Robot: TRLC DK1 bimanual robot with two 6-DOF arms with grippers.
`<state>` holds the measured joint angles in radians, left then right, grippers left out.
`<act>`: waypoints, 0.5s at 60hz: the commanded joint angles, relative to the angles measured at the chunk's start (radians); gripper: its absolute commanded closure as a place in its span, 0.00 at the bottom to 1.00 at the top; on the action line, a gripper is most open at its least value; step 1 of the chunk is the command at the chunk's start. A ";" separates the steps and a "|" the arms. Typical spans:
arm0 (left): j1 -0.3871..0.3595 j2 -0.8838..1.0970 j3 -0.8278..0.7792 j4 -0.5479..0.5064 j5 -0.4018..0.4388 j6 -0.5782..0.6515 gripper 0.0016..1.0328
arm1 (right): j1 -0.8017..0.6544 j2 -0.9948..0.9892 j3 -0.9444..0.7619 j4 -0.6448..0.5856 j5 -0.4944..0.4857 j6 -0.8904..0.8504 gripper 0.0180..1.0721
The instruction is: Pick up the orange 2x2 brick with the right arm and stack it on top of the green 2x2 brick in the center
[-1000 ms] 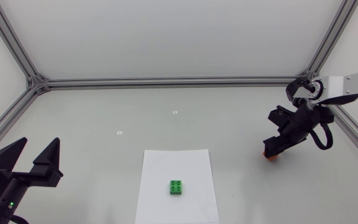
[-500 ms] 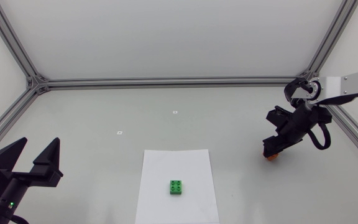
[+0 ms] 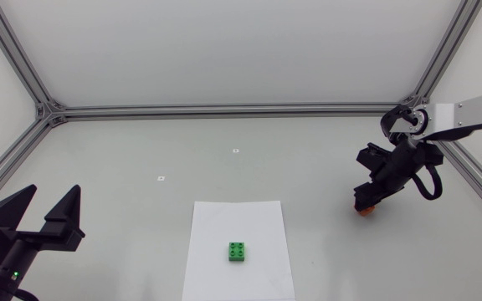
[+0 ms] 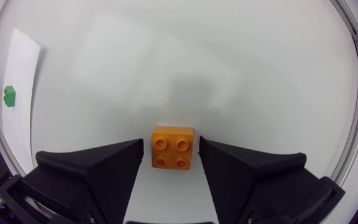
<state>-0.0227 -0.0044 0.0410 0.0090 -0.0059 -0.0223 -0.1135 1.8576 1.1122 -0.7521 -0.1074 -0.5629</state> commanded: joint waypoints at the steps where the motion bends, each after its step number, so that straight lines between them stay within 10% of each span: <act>1: 0.003 -0.008 -0.041 -0.015 0.004 0.013 0.04 | -0.005 0.025 0.008 0.000 0.006 -0.032 0.40; 30: 0.003 -0.008 -0.041 -0.015 0.004 0.013 0.04 | -0.011 0.029 0.008 0.000 0.011 -0.045 0.48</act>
<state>-0.0227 -0.0044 0.0410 0.0086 -0.0059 -0.0219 -0.1177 1.8587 1.1122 -0.7521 -0.1013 -0.5850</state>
